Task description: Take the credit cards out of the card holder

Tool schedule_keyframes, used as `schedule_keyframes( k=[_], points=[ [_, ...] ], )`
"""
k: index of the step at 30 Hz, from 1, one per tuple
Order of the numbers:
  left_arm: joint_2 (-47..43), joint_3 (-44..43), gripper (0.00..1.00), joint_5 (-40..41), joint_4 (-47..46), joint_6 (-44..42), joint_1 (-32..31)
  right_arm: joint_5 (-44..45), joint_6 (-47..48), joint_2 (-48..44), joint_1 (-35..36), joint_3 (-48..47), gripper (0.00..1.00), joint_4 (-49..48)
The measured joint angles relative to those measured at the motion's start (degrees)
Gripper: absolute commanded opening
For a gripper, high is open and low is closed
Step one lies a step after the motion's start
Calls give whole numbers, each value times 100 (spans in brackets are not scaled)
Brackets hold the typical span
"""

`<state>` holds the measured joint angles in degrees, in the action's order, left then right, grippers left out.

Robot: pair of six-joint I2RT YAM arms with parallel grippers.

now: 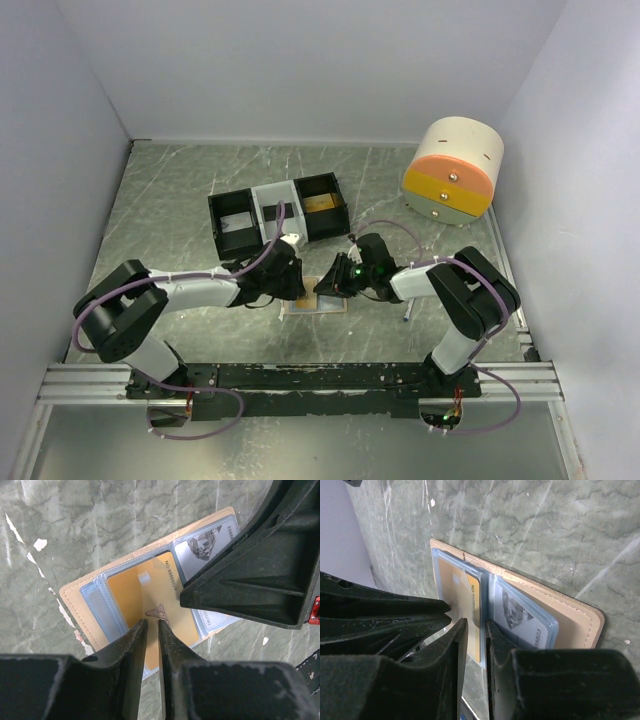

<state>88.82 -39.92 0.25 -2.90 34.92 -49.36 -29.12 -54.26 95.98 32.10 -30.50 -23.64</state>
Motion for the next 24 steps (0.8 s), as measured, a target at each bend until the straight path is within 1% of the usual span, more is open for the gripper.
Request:
schedule_keyframes(
  k=[4,7,10,13,17,20,22,24],
  points=[
    [-55,11,29,57,92,2,-7,-76,-50,52,-13,83,19,-240],
    [-94,20,32,98,151,2,-20,-90,-31,72,-17,83,13,-264],
    [-127,20,39,116,203,9,-28,-44,72,72,-17,59,8,-168],
    [-136,17,41,118,201,7,-35,-17,188,72,-17,11,3,-59],
    [-94,-59,38,155,273,-2,-66,-33,284,72,-17,-28,1,4],
    [-35,-144,31,227,365,-13,-107,-55,284,68,-17,-26,2,2],
    [20,-223,28,334,450,-33,-149,-50,284,55,-17,-22,4,2],
    [61,-278,25,433,509,-52,-195,-42,280,31,-17,-7,9,2]
  ],
)
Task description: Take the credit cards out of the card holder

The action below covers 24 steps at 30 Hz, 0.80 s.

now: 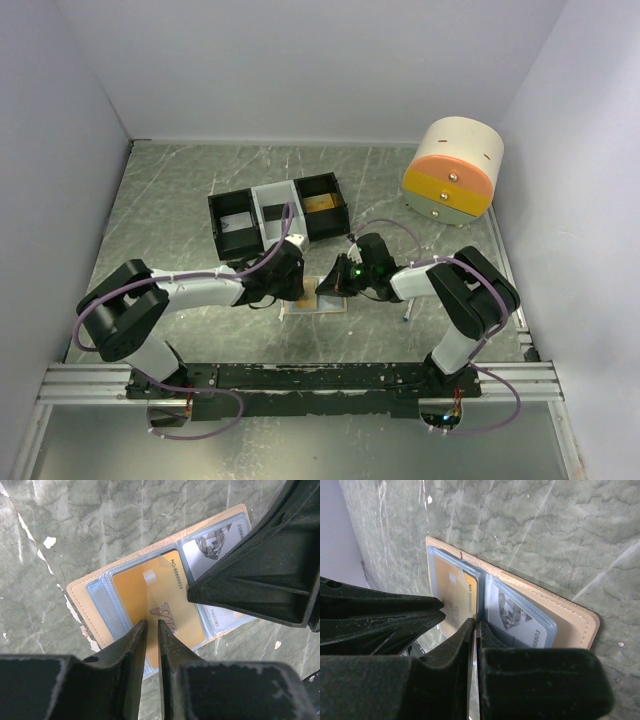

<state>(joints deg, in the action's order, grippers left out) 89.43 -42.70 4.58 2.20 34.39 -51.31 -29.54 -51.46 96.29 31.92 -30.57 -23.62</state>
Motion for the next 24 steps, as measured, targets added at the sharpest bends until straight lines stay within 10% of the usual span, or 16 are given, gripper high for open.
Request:
schedule_keyframes(
  k=[8,13,24],
  points=[
    [7,-15,25,166,46,-17,-70,-76,-103,0,0,20,21,-98],
    [7,-20,27,190,52,-17,-83,-35,-17,20,2,-15,0,-15],
    [-48,-66,43,297,190,35,-131,245,146,-201,-4,-33,0,343]
  ],
)
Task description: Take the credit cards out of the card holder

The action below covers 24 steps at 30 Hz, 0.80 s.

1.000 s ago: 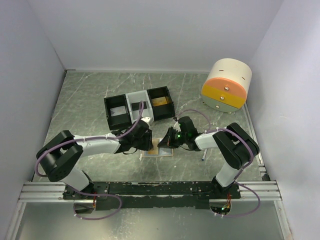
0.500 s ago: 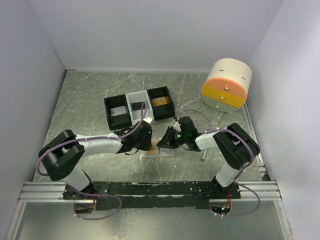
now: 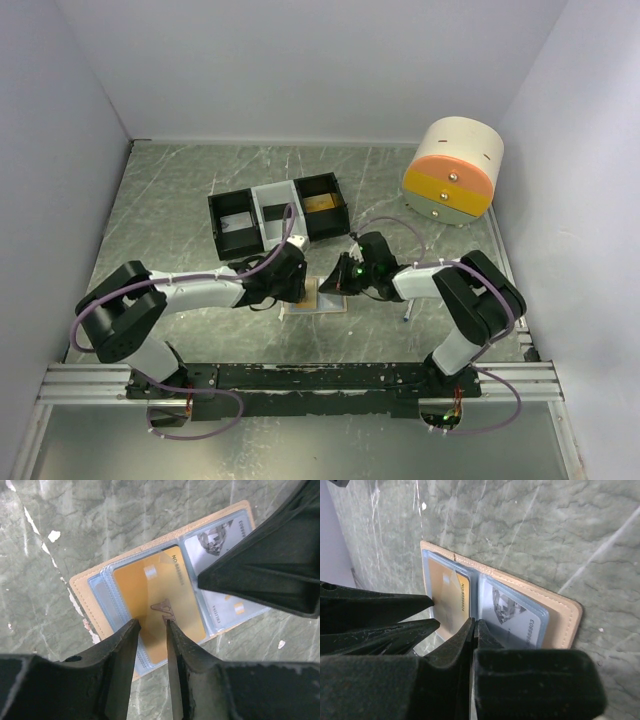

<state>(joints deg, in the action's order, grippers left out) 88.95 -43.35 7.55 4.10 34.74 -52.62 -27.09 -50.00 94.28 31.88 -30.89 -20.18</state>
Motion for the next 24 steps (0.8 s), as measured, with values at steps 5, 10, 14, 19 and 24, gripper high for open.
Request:
schedule_keyframes(
  k=[5,10,14,19,24],
  points=[
    [-13,0,41,20,87,-7,0,79,52,-118,-63,0,2,140],
    [22,-24,36,24,118,-48,0,-188,-35,28,-70,35,17,-107],
    [55,-63,34,24,168,-94,0,-393,-59,136,-70,44,25,-310],
    [83,-87,32,24,175,-111,-7,-557,-72,229,-68,37,27,-466],
    [94,-90,31,31,175,-118,-11,-603,-31,339,-31,-37,15,-487]
  ],
)
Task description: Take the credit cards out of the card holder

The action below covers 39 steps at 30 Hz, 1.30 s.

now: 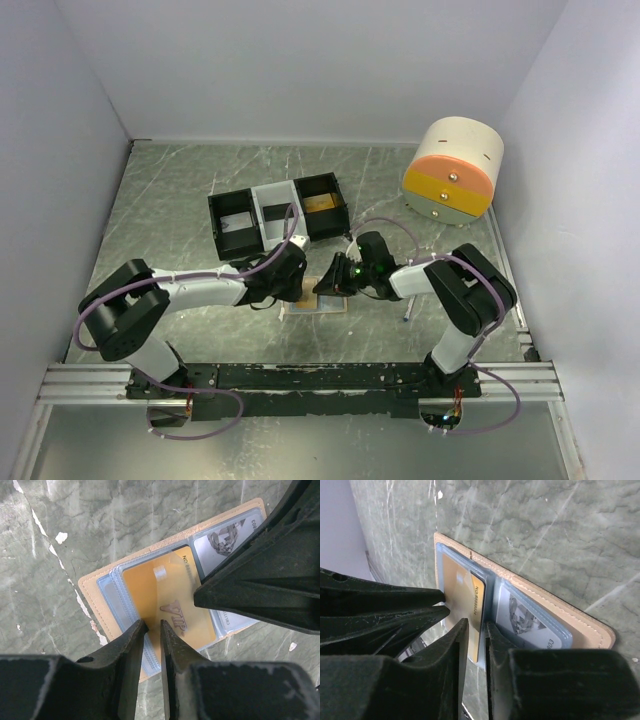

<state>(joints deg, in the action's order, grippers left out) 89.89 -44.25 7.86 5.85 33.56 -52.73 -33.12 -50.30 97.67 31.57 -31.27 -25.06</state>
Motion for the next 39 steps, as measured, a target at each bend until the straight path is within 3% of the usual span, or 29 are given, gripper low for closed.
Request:
schedule_keyframes(
  k=[6,26,34,39],
  points=[
    [35,-37,31,9,15,-15,-13,203,166,-76,28,-22,0,245],
    [101,-98,31,76,2,-9,-74,629,205,-553,-114,127,0,723],
    [118,-114,30,83,9,-11,-81,365,76,-503,-157,271,25,286],
    [125,-122,29,90,22,-13,-81,87,-7,-302,-120,293,31,-74]
  ],
)
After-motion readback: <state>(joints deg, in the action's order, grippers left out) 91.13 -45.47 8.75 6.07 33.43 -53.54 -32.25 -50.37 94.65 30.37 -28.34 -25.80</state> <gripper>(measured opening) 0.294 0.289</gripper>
